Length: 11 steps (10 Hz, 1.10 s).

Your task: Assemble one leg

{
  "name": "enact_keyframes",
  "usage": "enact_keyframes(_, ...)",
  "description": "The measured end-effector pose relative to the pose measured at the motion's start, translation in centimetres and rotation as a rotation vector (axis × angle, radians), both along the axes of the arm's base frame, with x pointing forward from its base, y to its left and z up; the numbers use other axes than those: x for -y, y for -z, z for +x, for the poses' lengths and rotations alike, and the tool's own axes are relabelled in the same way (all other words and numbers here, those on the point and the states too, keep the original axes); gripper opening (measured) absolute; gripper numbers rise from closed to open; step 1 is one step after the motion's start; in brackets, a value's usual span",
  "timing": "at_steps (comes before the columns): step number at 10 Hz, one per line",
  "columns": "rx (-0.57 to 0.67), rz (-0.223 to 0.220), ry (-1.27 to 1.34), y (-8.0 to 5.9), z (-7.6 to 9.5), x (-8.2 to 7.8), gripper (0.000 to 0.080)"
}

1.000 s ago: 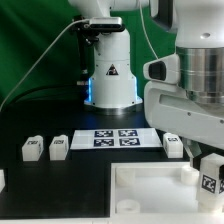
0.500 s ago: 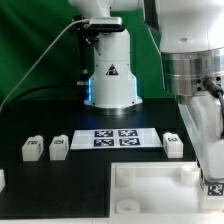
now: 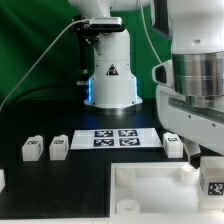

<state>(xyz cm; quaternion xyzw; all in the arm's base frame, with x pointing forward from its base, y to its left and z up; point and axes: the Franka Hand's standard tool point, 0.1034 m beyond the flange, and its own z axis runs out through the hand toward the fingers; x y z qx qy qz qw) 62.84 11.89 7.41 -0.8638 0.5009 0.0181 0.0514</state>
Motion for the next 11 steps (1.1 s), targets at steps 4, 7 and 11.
enact_keyframes(4,0.037,-0.022,-0.447,-0.12,0.07,0.32,0.0648)
enact_keyframes(7,0.070,-0.045,-0.870,-0.63,0.58,0.71,0.0648)
enact_keyframes(11,0.053,-0.034,-0.666,-0.60,0.53,0.60,0.0303)
